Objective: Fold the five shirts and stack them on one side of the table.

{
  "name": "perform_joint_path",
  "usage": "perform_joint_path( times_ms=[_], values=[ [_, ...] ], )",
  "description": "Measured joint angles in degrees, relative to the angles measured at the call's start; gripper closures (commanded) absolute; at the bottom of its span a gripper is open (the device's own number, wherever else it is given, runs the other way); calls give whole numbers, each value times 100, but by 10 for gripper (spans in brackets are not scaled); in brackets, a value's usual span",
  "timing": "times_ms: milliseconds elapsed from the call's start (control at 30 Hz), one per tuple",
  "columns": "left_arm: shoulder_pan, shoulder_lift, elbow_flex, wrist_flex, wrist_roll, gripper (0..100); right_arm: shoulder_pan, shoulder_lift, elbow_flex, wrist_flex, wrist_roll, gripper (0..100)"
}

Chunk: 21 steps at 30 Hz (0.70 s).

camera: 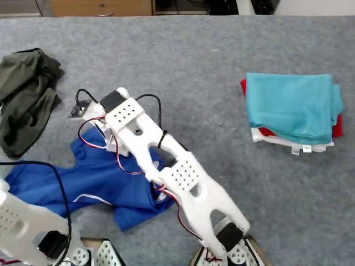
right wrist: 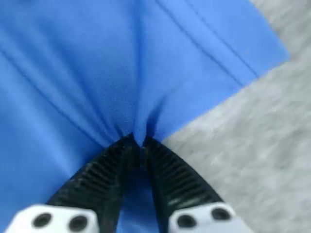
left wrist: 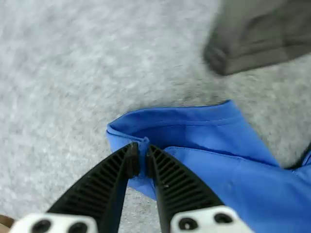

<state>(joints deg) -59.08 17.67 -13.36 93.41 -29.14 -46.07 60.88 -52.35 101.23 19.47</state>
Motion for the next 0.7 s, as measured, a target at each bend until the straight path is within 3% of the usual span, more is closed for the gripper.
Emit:
perform_joint_path(
  times_ms=[267,500,700],
  values=[
    [352,0,-730,642,-1020,981,158,-1134,2268,-580,0,988],
    [343,0,-976,642,-1090,981,149,-2321,3815,-1530,-62,709],
    [501,0,-976,651,-1116,981,176,-2910,3956,-1204,352,688]
  ],
)
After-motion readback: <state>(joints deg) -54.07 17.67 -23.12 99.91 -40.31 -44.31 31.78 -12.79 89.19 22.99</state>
